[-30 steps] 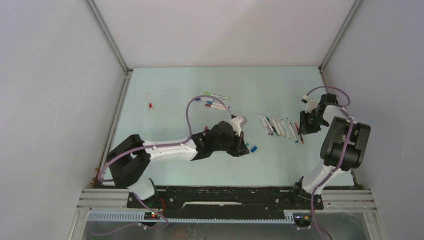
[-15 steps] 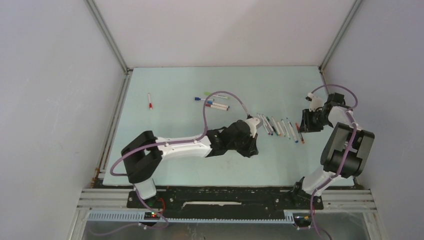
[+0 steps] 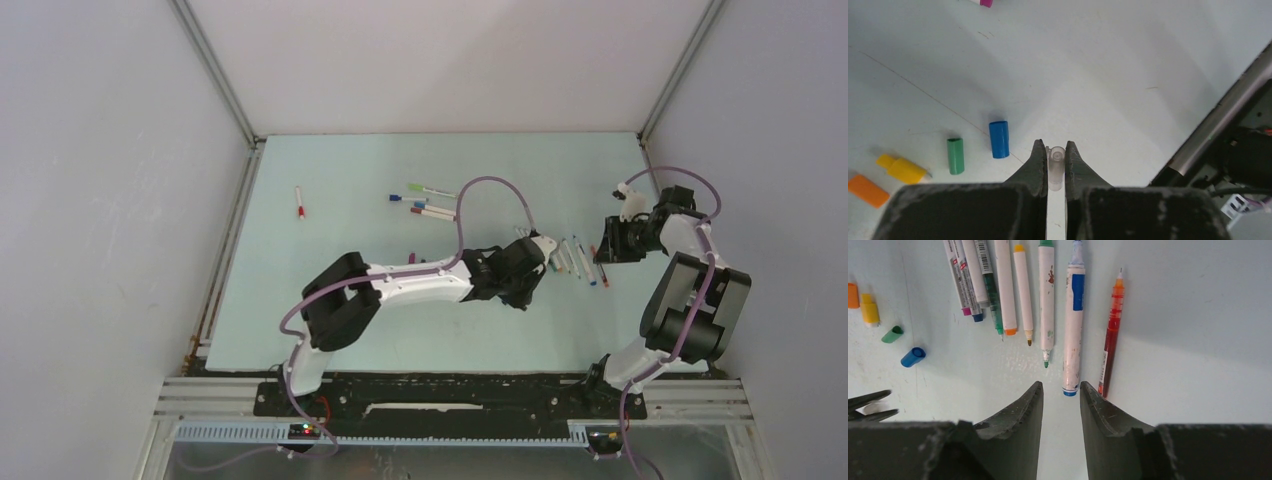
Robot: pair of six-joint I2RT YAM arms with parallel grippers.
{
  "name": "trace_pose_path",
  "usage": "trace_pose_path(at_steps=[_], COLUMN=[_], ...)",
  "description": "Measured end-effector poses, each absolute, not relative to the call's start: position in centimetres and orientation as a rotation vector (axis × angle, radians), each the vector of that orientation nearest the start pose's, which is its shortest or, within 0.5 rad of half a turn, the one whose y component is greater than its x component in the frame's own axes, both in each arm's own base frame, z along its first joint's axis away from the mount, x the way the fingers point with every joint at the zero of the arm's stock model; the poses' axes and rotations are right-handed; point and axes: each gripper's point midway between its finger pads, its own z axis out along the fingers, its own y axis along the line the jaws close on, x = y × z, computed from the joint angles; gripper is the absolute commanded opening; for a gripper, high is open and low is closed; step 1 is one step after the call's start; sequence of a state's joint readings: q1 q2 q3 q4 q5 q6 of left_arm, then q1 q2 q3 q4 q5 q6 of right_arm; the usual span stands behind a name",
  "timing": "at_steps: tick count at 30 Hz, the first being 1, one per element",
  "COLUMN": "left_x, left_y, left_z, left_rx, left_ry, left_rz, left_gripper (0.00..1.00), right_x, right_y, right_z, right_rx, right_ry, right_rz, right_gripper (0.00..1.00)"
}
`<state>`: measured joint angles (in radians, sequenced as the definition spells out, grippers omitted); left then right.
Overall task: Open the pen caps
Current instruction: Place the pen cap at the center of the board.
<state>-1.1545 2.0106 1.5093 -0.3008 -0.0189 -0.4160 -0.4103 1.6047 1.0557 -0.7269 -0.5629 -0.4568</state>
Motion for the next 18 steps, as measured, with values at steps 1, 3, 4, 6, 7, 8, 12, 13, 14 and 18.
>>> trace_pose_path(at_steps=[1,3,4,6,7,8,12,13,14,18], left_x=[20.1,20.3,20.4,20.7,20.8,21.0,21.5,21.6,21.7,21.9], left_y=[-48.5,-48.8,-49.0,-49.3,-49.5,-49.6,-50.2,-50.2,-50.3,-50.2], left_z=[7.7,6.9,6.6,6.1,5.7,5.5,4.7,4.6,4.4,3.5], left_rx=[0.899,0.912,0.920,0.933,0.940,0.946,0.960,0.965,0.968,0.974], left_ry=[2.340,2.356,2.361,2.367,2.372,2.375,2.383,2.384,2.387,2.408], left_rz=[-0.681,-0.655,-0.643,-0.623,-0.612,-0.599,-0.566,-0.559,-0.548,-0.508], left_gripper=[0.07,0.09,0.10,0.13,0.14,0.15,0.19,0.20,0.20,0.24], right_x=[30.7,30.7,30.7,30.6,30.6,30.6,30.6,30.6,30.6,30.6], right_y=[-4.8,-4.7,-4.6,-4.5,-4.5,-4.4,-4.2,-4.2,-4.2,-4.0], right_z=[6.8,6.8,6.9,7.0,7.0,7.1,7.3,7.3,7.4,7.5], right_rx=[-0.173,-0.176,-0.178,-0.181,-0.183,-0.183,-0.190,-0.192,-0.196,-0.203], right_ry=[2.592,2.589,2.588,2.584,2.583,2.581,2.571,2.569,2.566,2.559], right_rz=[0.523,0.531,0.533,0.541,0.542,0.546,0.557,0.559,0.561,0.568], right_gripper=[0.36,0.36,0.36,0.36,0.36,0.36,0.36,0.36,0.36,0.36])
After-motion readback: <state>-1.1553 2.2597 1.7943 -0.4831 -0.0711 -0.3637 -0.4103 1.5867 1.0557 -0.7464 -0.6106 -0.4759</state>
